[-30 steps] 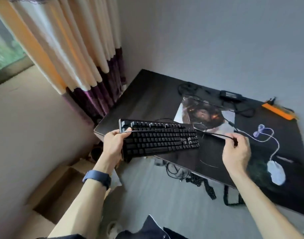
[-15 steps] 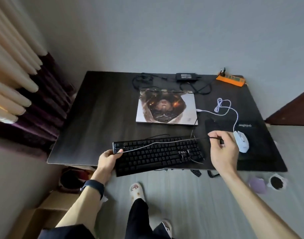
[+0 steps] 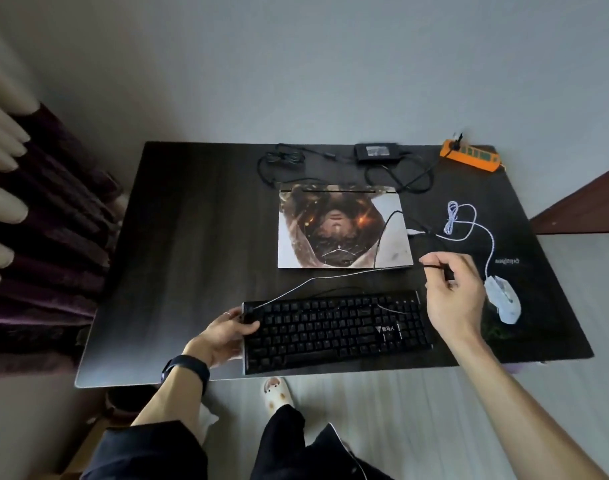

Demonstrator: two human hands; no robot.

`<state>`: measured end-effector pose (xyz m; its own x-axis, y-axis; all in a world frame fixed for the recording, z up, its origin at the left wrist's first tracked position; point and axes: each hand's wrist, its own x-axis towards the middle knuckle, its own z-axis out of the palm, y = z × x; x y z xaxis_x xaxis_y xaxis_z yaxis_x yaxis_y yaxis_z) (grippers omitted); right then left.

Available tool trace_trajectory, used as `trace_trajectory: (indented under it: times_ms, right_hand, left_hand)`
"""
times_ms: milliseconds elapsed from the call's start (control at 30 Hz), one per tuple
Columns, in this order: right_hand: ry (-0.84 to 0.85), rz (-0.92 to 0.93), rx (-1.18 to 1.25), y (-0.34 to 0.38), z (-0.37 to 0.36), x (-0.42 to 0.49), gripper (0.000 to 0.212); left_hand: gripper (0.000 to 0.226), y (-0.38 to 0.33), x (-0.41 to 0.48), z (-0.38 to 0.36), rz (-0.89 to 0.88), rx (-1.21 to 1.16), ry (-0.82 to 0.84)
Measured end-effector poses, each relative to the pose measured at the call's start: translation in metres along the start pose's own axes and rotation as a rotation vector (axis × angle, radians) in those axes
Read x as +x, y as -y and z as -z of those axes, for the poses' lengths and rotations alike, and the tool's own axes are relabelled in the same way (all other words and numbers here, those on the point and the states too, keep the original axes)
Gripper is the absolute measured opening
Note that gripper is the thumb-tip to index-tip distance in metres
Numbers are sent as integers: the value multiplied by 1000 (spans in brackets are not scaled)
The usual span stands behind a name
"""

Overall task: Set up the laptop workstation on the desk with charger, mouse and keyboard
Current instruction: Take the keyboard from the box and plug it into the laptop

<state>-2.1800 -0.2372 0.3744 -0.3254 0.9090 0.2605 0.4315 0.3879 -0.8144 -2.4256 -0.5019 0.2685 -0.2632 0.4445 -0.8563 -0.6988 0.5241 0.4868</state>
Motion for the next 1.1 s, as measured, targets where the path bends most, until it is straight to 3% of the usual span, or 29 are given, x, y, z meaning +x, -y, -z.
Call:
trace_trajectory:
  times_ms: [100,200,267,400,633,800,933,1100]
  right_hand:
    - [-3,-2,-21,2,-10,3,24]
    - [7,13,-50,3,-15,1,21]
    - [18,-9,-62,5,-17,2,10]
    - [-18,-54,-61,13,-22,7,10]
    - [-61,-67,-37,16,-27,19,27]
    - [-63,-78,-50,9,-27,30,25]
    - [-25,-96,-15,1,-30,42,14]
    - [40,-42,24,-1,-37,69,19]
  left_hand:
    - [32,-15,14,7,80,16,24]
    - [49,-29,27,8,169,-16,-32]
    - [47,-37,37,7,145,56,-131]
    - [21,-44,51,-2,30,108,-233]
    - [23,-32,79,1,-49,150,-280]
    - [6,-24,104,6,-78,302,-453]
    - [24,-31,102,-11,-104,378,-534]
    - [22,-24,108,-37,-54,323,-523]
